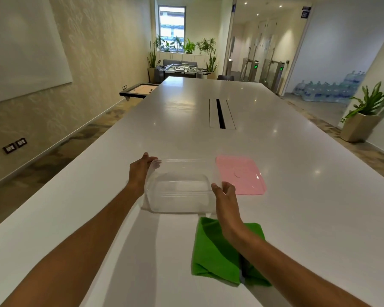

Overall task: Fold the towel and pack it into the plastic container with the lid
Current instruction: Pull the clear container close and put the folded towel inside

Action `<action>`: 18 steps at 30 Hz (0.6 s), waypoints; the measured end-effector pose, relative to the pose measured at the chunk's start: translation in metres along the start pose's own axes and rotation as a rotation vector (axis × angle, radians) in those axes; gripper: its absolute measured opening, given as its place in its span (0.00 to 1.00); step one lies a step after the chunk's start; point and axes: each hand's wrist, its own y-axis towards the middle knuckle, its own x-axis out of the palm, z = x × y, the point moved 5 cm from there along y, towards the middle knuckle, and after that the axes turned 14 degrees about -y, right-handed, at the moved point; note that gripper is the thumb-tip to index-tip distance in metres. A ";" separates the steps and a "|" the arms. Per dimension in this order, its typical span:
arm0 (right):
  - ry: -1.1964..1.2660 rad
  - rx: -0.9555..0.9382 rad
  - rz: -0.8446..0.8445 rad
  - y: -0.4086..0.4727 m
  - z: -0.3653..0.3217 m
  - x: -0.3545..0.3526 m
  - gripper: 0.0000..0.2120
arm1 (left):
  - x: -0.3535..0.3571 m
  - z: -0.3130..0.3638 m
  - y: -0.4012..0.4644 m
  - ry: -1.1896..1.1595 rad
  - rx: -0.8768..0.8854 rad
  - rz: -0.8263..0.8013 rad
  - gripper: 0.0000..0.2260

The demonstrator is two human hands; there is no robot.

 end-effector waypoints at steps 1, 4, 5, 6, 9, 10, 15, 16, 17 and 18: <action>-0.003 0.002 0.001 -0.002 0.001 -0.001 0.23 | 0.002 0.000 -0.001 0.010 0.008 -0.001 0.18; -0.001 0.005 -0.006 -0.006 0.003 -0.007 0.21 | 0.005 0.002 -0.002 0.076 0.059 -0.025 0.18; -0.004 -0.002 -0.011 -0.007 0.004 -0.009 0.21 | 0.004 0.003 -0.002 0.115 0.079 -0.029 0.18; -0.011 -0.015 -0.014 -0.009 0.003 -0.014 0.21 | 0.002 0.005 -0.002 0.152 0.100 -0.023 0.17; -0.075 -0.109 0.021 -0.013 0.000 -0.037 0.19 | -0.003 0.018 -0.006 0.202 0.198 0.010 0.13; -0.112 -0.155 0.029 -0.014 0.001 -0.048 0.18 | -0.002 0.025 -0.011 0.203 0.251 0.011 0.11; -0.698 -0.495 -0.129 -0.027 0.010 -0.097 0.23 | 0.020 0.066 -0.077 0.359 0.665 -0.089 0.08; -0.852 -0.566 -0.182 -0.032 0.013 -0.103 0.24 | 0.025 0.070 -0.094 0.388 0.745 -0.132 0.07; -0.986 -0.613 -0.246 -0.039 0.015 -0.107 0.25 | 0.029 0.072 -0.111 0.417 0.816 -0.191 0.06; -1.092 -0.642 -0.308 -0.045 0.017 -0.109 0.27 | 0.033 0.072 -0.128 0.447 0.882 -0.266 0.06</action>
